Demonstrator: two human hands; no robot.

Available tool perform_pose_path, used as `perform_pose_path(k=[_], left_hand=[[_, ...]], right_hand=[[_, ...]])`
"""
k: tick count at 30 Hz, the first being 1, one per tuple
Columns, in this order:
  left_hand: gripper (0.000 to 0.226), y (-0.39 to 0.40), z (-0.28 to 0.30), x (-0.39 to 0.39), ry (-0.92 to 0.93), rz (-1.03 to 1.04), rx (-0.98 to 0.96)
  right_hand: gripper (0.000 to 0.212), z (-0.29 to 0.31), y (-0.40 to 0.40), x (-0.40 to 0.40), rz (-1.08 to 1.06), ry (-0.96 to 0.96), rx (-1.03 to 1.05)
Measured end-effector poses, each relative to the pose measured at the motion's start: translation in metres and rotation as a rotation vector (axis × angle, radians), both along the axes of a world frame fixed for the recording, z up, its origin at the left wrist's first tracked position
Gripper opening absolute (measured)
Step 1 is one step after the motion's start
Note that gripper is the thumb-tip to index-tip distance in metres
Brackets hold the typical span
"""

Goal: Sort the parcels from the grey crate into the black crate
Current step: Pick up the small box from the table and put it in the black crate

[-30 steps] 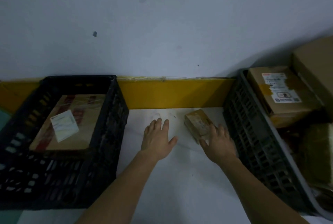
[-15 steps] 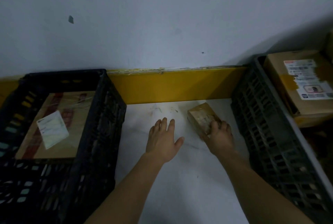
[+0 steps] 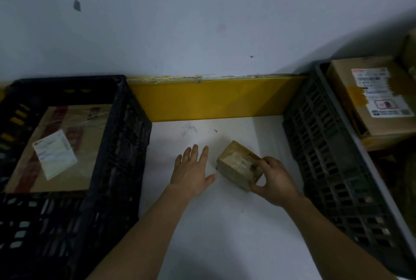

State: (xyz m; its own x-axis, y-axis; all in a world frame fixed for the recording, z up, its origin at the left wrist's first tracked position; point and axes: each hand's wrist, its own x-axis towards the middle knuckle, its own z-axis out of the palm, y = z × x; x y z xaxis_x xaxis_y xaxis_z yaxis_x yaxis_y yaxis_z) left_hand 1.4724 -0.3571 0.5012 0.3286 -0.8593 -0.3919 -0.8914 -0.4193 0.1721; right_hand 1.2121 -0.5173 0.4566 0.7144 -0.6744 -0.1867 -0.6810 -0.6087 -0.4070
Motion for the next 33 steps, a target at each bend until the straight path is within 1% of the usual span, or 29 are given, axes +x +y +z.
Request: perform_pose_path(k=[2,4,6,7,9,10,13,15,16,19,20,21,22,24,25,28,31,32,33], left_hand=[[0.099,0.006,-0.008,0.001,0.015,-0.048,0.021],[0.099,0.011,-0.016,0.001,0.073,-0.090,0.038],[0.094,0.015,-0.024,-0.002,0.187,-0.125,0.039],[0.092,0.016,-0.028,-0.004,0.277,-0.118,0.019],[0.083,0.017,-0.030,-0.012,0.449,-0.029,-0.042],[0.077,0.016,-0.028,-0.014,0.477,0.037,-0.081],[0.058,0.014,-0.019,-0.014,0.418,0.202,-0.195],[0.049,0.015,-0.016,-0.010,0.409,0.280,-0.211],[0.046,0.017,-0.017,-0.008,0.425,0.316,-0.194],[0.044,0.028,-0.028,-0.008,0.496,0.417,-0.127],[0.044,0.032,-0.031,-0.010,0.499,0.446,-0.102],[0.045,0.035,-0.035,-0.012,0.500,0.463,-0.082],[0.045,0.037,-0.037,-0.014,0.512,0.475,-0.065],[0.043,0.038,-0.039,-0.020,0.573,0.522,-0.068],[0.043,0.037,-0.041,-0.022,0.611,0.552,-0.075],[0.046,0.037,-0.044,-0.020,0.753,0.669,-0.132],[0.060,0.038,-0.038,-0.012,0.833,0.752,-0.197],[0.060,0.037,-0.031,-0.011,0.845,0.776,-0.209],[0.058,0.036,-0.027,-0.009,0.844,0.786,-0.219]], right_hand=[[0.067,-0.001,0.005,-0.005,0.044,-0.047,0.011],[0.069,0.000,0.014,-0.010,0.078,-0.100,0.024],[0.070,0.005,0.022,-0.011,0.070,-0.155,0.062],[0.068,0.008,0.024,-0.010,0.065,-0.179,0.100],[0.056,0.013,0.027,-0.008,0.060,-0.220,0.188],[0.048,0.014,0.028,-0.007,0.046,-0.253,0.240],[0.038,0.015,0.035,-0.002,-0.135,-0.335,0.446],[0.033,0.018,0.043,0.006,-0.293,-0.354,0.518],[0.037,0.016,0.047,0.010,-0.340,-0.340,0.520],[0.062,0.010,0.056,0.020,-0.356,-0.286,0.519],[0.065,0.010,0.058,0.022,-0.379,-0.277,0.523],[0.063,0.009,0.060,0.023,-0.409,-0.258,0.517],[0.056,0.007,0.062,0.023,-0.433,-0.237,0.500],[0.044,0.003,0.066,0.019,-0.466,-0.201,0.481],[0.043,0.002,0.068,0.015,-0.474,-0.207,0.507],[0.057,0.005,0.068,0.006,-0.404,-0.236,0.610],[0.064,0.015,0.063,0.003,-0.347,-0.277,0.677],[0.063,0.018,0.062,0.004,-0.358,-0.300,0.681],[0.058,0.020,0.061,0.005,-0.370,-0.316,0.658]])
